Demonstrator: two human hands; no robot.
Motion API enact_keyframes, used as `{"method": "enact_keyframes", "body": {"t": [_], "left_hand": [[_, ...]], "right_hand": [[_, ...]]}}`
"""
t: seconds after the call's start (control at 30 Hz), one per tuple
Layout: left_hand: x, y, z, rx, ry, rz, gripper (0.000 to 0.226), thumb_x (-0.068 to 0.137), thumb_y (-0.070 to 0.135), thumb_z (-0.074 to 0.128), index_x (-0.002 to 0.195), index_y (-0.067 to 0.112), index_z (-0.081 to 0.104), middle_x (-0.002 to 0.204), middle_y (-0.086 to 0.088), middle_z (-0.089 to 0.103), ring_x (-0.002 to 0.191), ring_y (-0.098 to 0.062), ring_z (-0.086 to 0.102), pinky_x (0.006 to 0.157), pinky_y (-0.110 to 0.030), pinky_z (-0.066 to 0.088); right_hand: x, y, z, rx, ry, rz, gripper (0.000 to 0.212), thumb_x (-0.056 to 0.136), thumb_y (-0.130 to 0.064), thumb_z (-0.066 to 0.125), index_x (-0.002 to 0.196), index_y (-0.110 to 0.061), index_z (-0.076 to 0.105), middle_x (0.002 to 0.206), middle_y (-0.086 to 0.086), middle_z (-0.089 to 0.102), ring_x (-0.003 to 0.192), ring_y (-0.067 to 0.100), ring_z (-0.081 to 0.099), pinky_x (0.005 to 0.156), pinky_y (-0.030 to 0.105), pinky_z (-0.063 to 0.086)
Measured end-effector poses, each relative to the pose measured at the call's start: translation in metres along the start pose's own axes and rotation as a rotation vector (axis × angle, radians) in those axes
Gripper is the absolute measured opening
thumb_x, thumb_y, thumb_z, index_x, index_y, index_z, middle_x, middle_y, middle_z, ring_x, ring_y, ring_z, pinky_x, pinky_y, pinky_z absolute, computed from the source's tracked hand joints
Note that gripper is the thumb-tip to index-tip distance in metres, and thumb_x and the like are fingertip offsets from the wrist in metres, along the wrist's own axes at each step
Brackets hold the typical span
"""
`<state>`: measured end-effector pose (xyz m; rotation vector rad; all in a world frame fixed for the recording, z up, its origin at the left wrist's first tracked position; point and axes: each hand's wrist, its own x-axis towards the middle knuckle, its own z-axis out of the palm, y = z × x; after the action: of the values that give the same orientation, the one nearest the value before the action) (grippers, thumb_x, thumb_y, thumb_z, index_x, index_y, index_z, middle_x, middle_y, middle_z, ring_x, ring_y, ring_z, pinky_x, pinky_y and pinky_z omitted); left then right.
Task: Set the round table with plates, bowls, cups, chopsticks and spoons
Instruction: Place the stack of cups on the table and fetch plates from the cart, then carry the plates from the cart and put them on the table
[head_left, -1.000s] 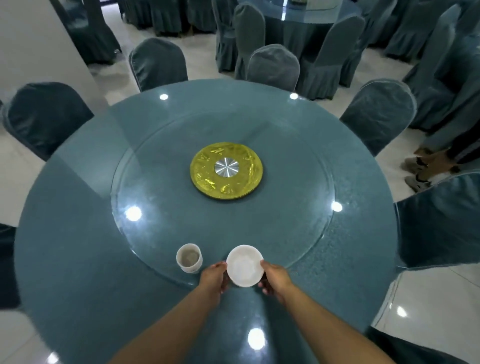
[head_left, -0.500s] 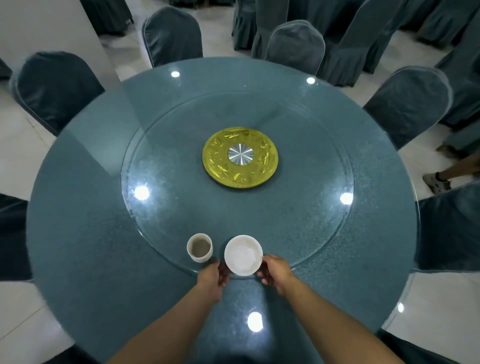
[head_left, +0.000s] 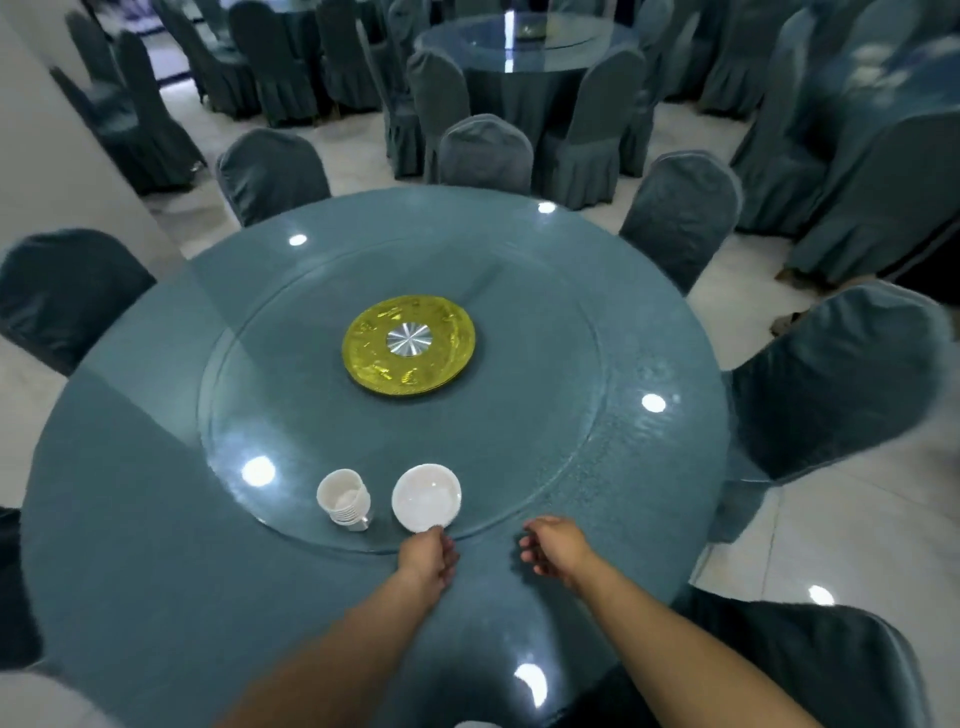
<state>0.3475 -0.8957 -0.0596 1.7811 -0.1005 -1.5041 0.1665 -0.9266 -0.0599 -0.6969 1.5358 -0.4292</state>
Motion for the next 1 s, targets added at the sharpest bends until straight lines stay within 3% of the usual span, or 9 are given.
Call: {"method": "enact_keyframes", "body": {"t": [0.1, 0.27, 0.4, 0.5, 0.57, 0.7, 0.87, 1.0], "left_hand": [[-0.035, -0.015, 0.037, 0.179, -0.109, 0.081, 0.035, 0.097, 0.006, 0.037, 0.065, 0.02, 0.034, 0.052, -0.001, 0.03, 0.037, -0.011, 0.029, 0.039, -0.014, 0.016], [-0.082, -0.041, 0.107, 0.474, -0.275, 0.21, 0.034, 0.096, 0.007, 0.049, 0.066, 0.02, 0.04, 0.057, -0.005, 0.042, 0.045, -0.013, 0.042, 0.042, -0.015, 0.025], [-0.113, -0.074, 0.164, 0.908, -0.449, 0.461, 0.03, 0.092, 0.008, 0.056, 0.064, 0.015, 0.048, 0.063, -0.009, 0.053, 0.063, -0.02, 0.05, 0.05, -0.023, 0.036], [-0.139, -0.104, 0.209, 1.272, -0.611, 0.663, 0.014, 0.091, 0.016, 0.058, 0.082, 0.007, 0.062, 0.081, -0.013, 0.066, 0.078, -0.023, 0.061, 0.071, -0.031, 0.047], [-0.155, -0.124, 0.232, 1.453, -0.713, 0.794, 0.016, 0.093, 0.021, 0.055, 0.092, 0.009, 0.066, 0.092, -0.01, 0.071, 0.09, -0.025, 0.065, 0.081, -0.031, 0.047], [-0.19, -0.164, 0.265, 1.583, -0.975, 1.022, 0.015, 0.093, 0.026, 0.055, 0.084, 0.017, 0.063, 0.093, -0.007, 0.07, 0.089, -0.023, 0.065, 0.081, -0.029, 0.047], [-0.247, -0.229, 0.295, 1.689, -1.393, 1.209, 0.014, 0.089, 0.024, 0.051, 0.077, 0.024, 0.059, 0.079, 0.005, 0.066, 0.073, -0.014, 0.063, 0.07, -0.03, 0.053], [-0.285, -0.29, 0.287, 1.796, -1.652, 1.321, 0.011, 0.086, 0.028, 0.049, 0.082, 0.027, 0.06, 0.084, 0.008, 0.064, 0.076, -0.012, 0.061, 0.068, -0.029, 0.054]], "right_hand": [[-0.026, 0.017, -0.04, 0.035, 0.053, -0.056, 0.018, 0.098, -0.009, 0.043, 0.084, -0.016, 0.052, 0.066, 0.005, 0.056, 0.047, 0.013, 0.05, 0.044, 0.018, 0.033], [-0.069, 0.045, -0.116, 0.015, 0.207, -0.166, 0.024, 0.097, -0.005, 0.048, 0.074, -0.011, 0.054, 0.065, 0.011, 0.055, 0.039, 0.011, 0.05, 0.037, 0.017, 0.035], [-0.112, 0.086, -0.18, -0.145, 0.406, -0.188, 0.034, 0.094, -0.014, 0.05, 0.061, -0.012, 0.057, 0.064, 0.011, 0.063, 0.057, 0.021, 0.057, 0.059, 0.027, 0.046], [-0.151, 0.122, -0.227, -0.215, 0.605, -0.154, 0.026, 0.091, -0.021, 0.052, 0.07, -0.014, 0.065, 0.079, 0.009, 0.072, 0.079, 0.021, 0.066, 0.075, 0.029, 0.051], [-0.174, 0.144, -0.249, -0.215, 0.721, -0.149, 0.024, 0.092, -0.022, 0.052, 0.078, -0.013, 0.07, 0.086, 0.005, 0.073, 0.085, 0.02, 0.066, 0.077, 0.028, 0.049], [-0.222, 0.195, -0.272, -0.116, 0.907, -0.044, 0.025, 0.089, -0.019, 0.049, 0.077, -0.008, 0.069, 0.081, 0.005, 0.071, 0.079, 0.021, 0.065, 0.07, 0.028, 0.05], [-0.295, 0.27, -0.268, 0.081, 1.17, 0.146, 0.022, 0.086, -0.023, 0.052, 0.071, -0.012, 0.065, 0.074, 0.001, 0.067, 0.072, 0.019, 0.063, 0.06, 0.025, 0.044], [-0.351, 0.324, -0.235, 0.062, 1.266, 0.421, 0.025, 0.087, -0.026, 0.044, 0.064, -0.019, 0.048, 0.074, -0.003, 0.058, 0.071, 0.021, 0.056, 0.062, 0.028, 0.044]]}}
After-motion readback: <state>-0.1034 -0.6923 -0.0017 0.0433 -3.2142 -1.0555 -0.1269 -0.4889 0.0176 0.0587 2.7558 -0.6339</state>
